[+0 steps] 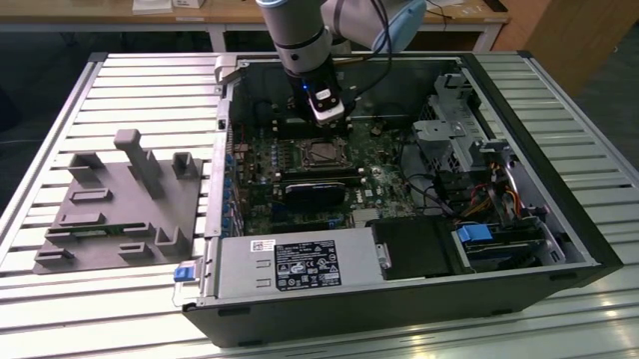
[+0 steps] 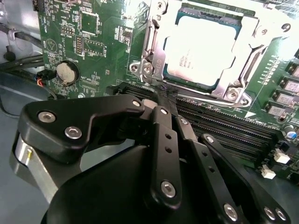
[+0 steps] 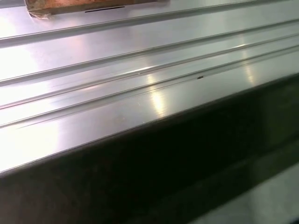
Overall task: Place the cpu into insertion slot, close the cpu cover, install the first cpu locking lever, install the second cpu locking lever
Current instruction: 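Install the first cpu locking lever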
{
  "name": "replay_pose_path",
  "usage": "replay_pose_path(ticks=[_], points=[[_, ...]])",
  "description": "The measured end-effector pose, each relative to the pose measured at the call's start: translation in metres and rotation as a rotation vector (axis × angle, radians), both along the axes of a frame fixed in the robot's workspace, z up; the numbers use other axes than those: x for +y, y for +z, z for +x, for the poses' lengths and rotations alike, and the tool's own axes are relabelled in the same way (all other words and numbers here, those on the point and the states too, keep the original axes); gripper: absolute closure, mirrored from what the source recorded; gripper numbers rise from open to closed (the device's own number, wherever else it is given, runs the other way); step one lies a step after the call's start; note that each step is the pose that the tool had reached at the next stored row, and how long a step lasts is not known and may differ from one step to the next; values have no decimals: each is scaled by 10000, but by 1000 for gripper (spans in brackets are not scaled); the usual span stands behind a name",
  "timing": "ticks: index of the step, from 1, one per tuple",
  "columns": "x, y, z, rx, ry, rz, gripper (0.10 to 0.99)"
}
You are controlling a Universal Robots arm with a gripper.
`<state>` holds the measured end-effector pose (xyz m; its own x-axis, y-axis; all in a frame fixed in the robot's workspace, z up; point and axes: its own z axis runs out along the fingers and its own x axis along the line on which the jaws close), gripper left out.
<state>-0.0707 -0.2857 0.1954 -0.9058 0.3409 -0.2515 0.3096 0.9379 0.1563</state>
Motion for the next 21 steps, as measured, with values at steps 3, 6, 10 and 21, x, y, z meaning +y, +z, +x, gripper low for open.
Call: replay_pose_path(ticks=[3,6,10,21], points=[[0,-3,-1,-93,1,5,984],[0,-8,-2,-164,1,5,984],[-1,-18,-6,-229,2,3,984],[-3,-44,-30,-303,2,4,984]])
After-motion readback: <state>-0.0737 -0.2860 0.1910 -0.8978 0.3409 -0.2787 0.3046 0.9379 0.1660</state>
